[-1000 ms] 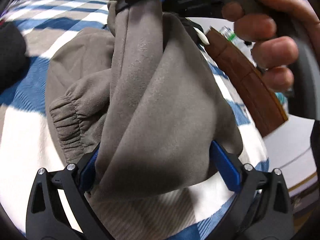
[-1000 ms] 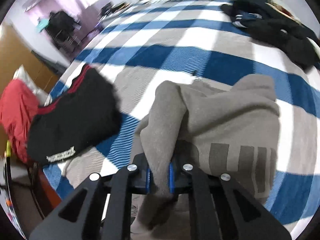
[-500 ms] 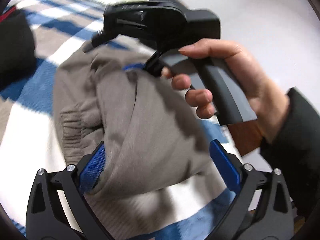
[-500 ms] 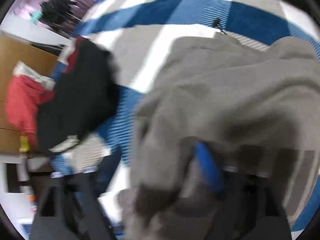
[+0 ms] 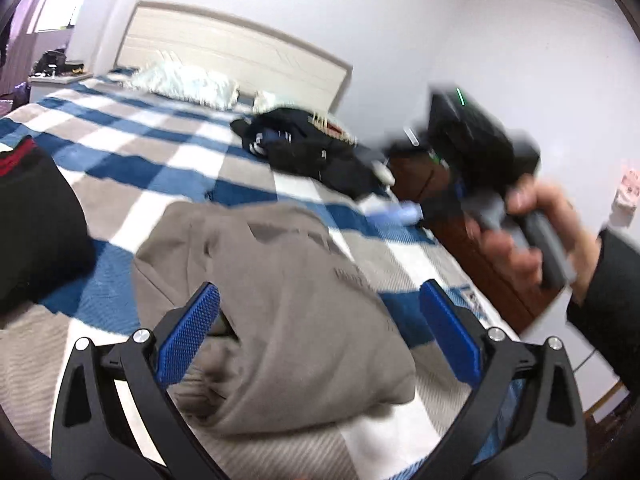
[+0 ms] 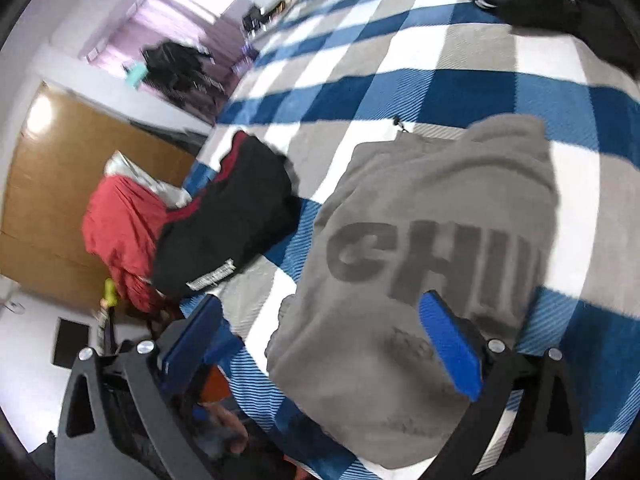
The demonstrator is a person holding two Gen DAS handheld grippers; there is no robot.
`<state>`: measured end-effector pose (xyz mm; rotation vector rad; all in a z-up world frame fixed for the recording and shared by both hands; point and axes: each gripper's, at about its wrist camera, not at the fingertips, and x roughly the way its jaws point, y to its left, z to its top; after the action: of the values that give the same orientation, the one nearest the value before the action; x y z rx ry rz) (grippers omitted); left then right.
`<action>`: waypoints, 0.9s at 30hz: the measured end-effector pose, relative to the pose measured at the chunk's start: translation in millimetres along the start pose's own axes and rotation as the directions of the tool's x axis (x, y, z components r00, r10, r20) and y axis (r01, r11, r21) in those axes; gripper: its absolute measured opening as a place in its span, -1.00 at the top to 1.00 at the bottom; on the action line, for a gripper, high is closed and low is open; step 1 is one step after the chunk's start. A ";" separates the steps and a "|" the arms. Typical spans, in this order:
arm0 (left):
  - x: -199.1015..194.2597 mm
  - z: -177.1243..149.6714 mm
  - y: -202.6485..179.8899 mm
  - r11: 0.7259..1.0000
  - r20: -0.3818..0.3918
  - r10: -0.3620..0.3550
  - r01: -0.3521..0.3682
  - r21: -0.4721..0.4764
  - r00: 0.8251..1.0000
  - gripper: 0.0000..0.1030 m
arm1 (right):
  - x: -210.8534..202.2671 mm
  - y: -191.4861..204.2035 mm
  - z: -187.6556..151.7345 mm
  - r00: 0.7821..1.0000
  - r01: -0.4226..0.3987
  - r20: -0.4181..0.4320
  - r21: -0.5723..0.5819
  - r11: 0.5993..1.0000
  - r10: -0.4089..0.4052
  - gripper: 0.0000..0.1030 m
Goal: Fold large clothes
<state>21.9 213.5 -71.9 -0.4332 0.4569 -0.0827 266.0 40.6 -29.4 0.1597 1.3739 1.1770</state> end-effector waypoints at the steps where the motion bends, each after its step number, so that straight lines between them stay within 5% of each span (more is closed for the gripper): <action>1: -1.1 1.6 2.0 0.999 0.009 -0.042 0.042 -0.012 0.999 -0.88 | 4.2 -3.5 -7.4 1.000 -0.022 0.007 0.003 1.000 0.022 -0.89; 5: 11.3 3.3 -11.3 0.985 -0.001 -0.175 0.175 -0.007 0.985 -0.88 | -6.2 -28.2 -44.9 0.990 -0.089 0.111 0.019 0.996 0.086 -0.89; 9: 36.4 -3.5 -34.1 0.970 -0.055 -0.236 0.239 0.052 0.970 -0.88 | -17.1 -71.7 -93.6 0.967 -0.067 0.251 0.074 0.995 0.046 -0.91; 13: 75.9 -12.6 -24.6 0.985 -0.168 -0.174 0.172 -0.027 0.970 -0.88 | 2.5 -105.4 -129.6 0.963 -0.061 0.268 0.142 0.988 0.021 -0.91; 17: 101.5 -27.7 -5.2 0.988 -0.297 -0.141 0.114 -0.107 0.944 -0.88 | 29.4 -119.3 -148.5 0.963 -0.105 0.263 0.175 0.979 0.056 -0.91; 21: 110.9 -42.0 0.2 0.993 -0.340 -0.114 0.099 -0.061 0.933 -0.88 | 46.2 -116.9 -158.7 0.953 -0.152 0.287 0.165 0.974 0.100 -0.91; 27: 126.9 -46.1 23.0 0.986 -0.334 -0.129 0.085 -0.144 0.934 -0.88 | 55.4 -110.1 -145.3 0.961 -0.139 0.263 0.174 0.975 0.090 -0.93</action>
<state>114.8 194.7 -170.8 -0.5732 0.7852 -0.2383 196.3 -47.7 -183.2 0.5168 1.2600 1.0769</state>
